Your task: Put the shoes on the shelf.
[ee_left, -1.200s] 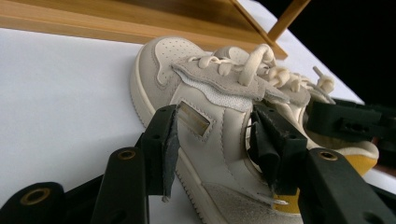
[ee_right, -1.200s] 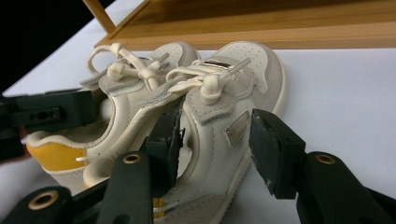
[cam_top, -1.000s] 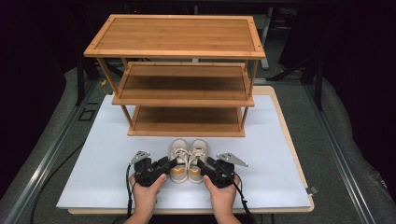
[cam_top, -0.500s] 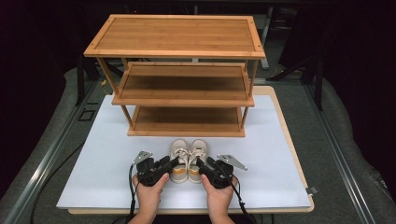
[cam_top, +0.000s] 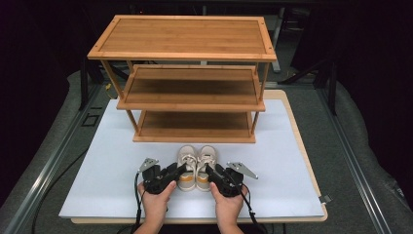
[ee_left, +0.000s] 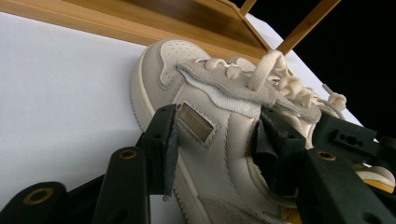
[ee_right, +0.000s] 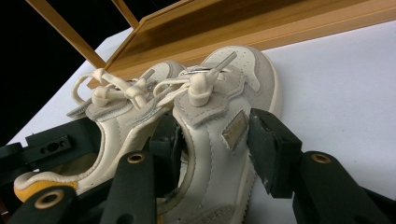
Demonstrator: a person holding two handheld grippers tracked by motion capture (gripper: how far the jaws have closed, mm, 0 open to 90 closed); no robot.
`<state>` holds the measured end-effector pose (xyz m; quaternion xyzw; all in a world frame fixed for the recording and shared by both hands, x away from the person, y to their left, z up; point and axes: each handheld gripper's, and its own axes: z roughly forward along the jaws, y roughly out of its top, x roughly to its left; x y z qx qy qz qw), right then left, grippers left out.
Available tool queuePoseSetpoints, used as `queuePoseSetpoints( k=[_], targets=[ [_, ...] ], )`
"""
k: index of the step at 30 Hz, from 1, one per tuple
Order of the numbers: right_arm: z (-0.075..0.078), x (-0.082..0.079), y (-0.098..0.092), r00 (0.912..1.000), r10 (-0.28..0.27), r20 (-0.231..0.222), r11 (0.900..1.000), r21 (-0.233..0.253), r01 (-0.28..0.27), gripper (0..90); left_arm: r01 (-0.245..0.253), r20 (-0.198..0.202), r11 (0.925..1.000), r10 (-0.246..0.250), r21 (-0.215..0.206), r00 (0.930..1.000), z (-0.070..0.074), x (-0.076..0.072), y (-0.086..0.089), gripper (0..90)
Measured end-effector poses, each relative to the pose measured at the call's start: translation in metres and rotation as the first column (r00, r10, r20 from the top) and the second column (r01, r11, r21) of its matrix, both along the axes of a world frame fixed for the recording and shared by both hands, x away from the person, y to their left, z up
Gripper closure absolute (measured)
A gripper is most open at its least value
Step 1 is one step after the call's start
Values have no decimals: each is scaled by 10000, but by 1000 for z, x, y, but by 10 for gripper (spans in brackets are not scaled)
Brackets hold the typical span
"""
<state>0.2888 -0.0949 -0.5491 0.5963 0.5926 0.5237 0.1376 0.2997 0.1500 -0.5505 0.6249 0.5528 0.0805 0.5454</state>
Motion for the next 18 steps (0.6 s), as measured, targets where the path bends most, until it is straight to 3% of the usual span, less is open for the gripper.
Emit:
queuePoseSetpoints(
  k=[8,10,17,18],
  targets=[
    [1,1,-2,9996,88,-285,9998,199,-82,568,27,-65,10000,-28,-79,10000,0,1,1,535],
    [0,2,-1,10000,-59,-73,9996,287,61,569,15,-84,10000,-16,-86,10000,1,1,1,537],
    [3,1,-2,9992,247,-320,9994,242,-239,571,-26,-116,10000,26,-48,9999,3,1,2,540],
    [2,2,0,9999,54,-159,9996,267,-50,571,-13,-95,10000,13,-17,10000,3,1,2,541]
  ],
)
